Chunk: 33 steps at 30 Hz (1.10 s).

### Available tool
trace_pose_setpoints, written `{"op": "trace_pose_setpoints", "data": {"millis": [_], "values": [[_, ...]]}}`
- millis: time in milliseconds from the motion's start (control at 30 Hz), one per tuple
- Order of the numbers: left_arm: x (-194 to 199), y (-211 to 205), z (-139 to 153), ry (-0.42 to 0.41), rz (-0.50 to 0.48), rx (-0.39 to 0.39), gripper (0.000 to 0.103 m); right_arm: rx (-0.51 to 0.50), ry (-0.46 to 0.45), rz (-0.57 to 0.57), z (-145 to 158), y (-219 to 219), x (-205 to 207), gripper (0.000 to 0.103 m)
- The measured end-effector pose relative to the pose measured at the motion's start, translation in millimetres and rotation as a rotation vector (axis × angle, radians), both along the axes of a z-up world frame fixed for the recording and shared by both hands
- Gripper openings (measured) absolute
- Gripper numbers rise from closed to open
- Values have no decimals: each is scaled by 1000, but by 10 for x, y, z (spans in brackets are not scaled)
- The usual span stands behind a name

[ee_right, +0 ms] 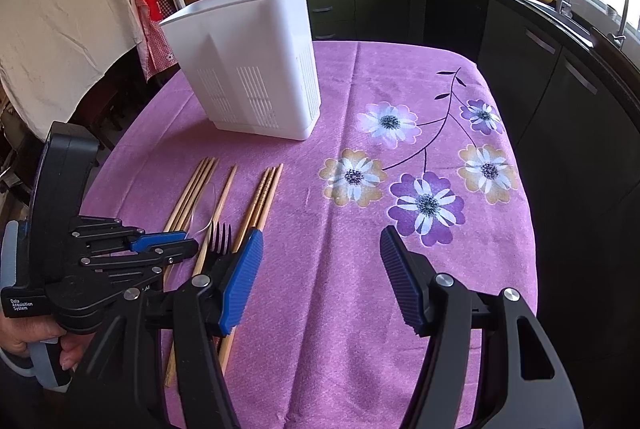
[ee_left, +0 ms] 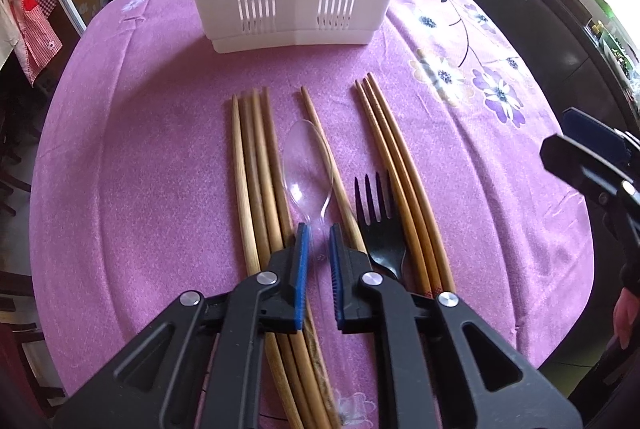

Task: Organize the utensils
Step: 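Close the left gripper on the clear spoon while the right gripper closes on the black fork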

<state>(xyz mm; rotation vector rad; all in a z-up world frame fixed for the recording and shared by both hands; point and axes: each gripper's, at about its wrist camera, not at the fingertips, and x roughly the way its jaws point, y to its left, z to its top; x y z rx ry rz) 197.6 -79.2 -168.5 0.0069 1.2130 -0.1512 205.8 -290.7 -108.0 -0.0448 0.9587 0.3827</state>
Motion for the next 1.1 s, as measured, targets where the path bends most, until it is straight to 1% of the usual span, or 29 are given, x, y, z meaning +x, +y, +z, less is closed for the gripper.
{"op": "trace_pose_setpoints", "data": {"millis": [100, 167, 233, 267, 333, 400, 467, 533, 633, 700, 800, 1100], "values": [[-63, 48, 93, -33, 3, -37, 8, -12, 8, 19, -29, 69, -26, 61], [-94, 86, 201, -68, 16, -55, 8, -24, 15, 36, -55, 119, -39, 58], [-147, 133, 334, -108, 23, -70, 8, -28, 35, 64, -102, 200, -57, 45], [-170, 152, 388, -122, 26, -76, 8, -20, 54, 82, -131, 248, -63, 42], [-233, 188, 506, -160, 29, -81, 8, -16, 90, 123, -191, 361, -82, 32], [-287, 200, 601, -192, 28, -75, 8, -24, 116, 152, -251, 479, -106, 27], [-339, 207, 672, -216, 24, -70, 8, -39, 131, 171, -303, 581, -124, 25], [-390, 237, 708, -230, 19, -65, 8, -50, 155, 188, -353, 674, -130, 18], [-425, 233, 740, -241, 12, -67, 8, -67, 176, 201, -412, 777, -134, 16], [-449, 252, 740, -245, 10, -72, 8, -65, 192, 209, -438, 819, -148, 11], [-451, 254, 736, -246, 7, -73, 8, -81, 206, 215, -487, 892, -158, 9], [-446, 297, 736, -249, 4, -79, 8, -121, 223, 206, -541, 1034, -147, 9]]}}
